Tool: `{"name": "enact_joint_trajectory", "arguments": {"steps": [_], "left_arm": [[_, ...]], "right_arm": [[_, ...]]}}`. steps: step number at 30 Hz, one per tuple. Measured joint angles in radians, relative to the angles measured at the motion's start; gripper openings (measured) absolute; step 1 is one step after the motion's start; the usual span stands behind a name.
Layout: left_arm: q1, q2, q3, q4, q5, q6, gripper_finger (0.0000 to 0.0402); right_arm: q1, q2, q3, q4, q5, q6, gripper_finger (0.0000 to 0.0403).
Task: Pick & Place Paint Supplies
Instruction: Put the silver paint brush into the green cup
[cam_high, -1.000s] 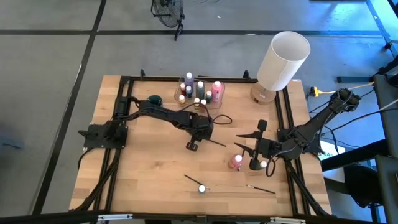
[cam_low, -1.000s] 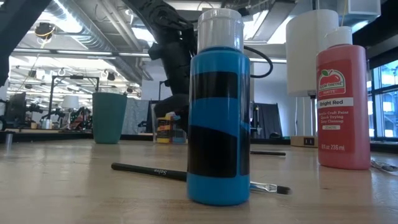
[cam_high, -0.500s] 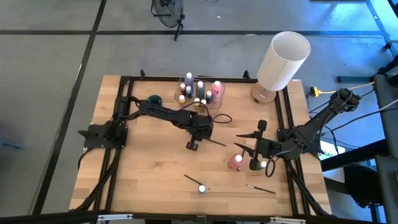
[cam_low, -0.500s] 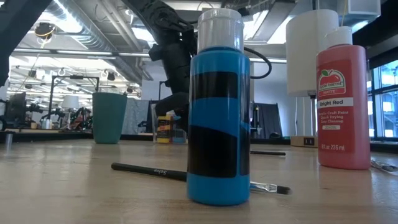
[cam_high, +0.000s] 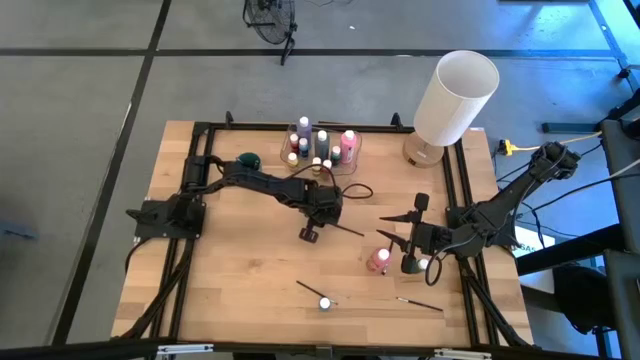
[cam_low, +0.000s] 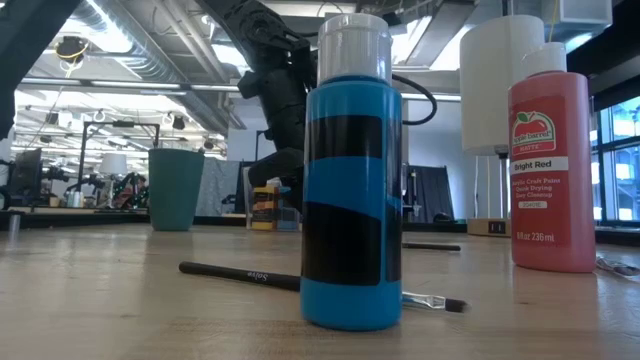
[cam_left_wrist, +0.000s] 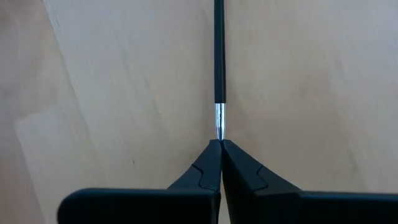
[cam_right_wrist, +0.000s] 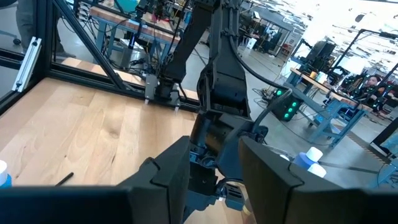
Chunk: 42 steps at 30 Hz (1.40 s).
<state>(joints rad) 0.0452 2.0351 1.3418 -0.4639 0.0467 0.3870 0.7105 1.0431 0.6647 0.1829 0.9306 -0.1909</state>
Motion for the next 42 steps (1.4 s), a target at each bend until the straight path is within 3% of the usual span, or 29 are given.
{"name": "enact_joint_trajectory", "arguments": {"steps": [7,16,26,33,42], "left_arm": [[-0.016,-0.006,0.003,0.008,-0.017,0.001,0.0001],[-0.019,-0.008,0.007,-0.02,-0.115,0.001,0.0001],[-0.043,-0.011,0.143,-0.196,-0.22,0.019,0.0001],[-0.087,-0.011,0.308,-0.489,-0.39,-0.005,0.0001],[-0.126,-0.013,0.458,-0.826,-0.532,-0.124,0.0001]], "right_arm": [[0.0,0.0,0.0,-0.002,0.0,0.0,0.014],[0.0,0.0,0.0,-0.001,0.0,0.0,0.014],[0.0,0.0,0.0,-0.001,0.0,0.0,0.014],[0.0,0.0,0.0,-0.004,-0.001,0.001,0.014],[0.005,0.0,0.0,0.011,-0.017,0.005,0.014]]}}
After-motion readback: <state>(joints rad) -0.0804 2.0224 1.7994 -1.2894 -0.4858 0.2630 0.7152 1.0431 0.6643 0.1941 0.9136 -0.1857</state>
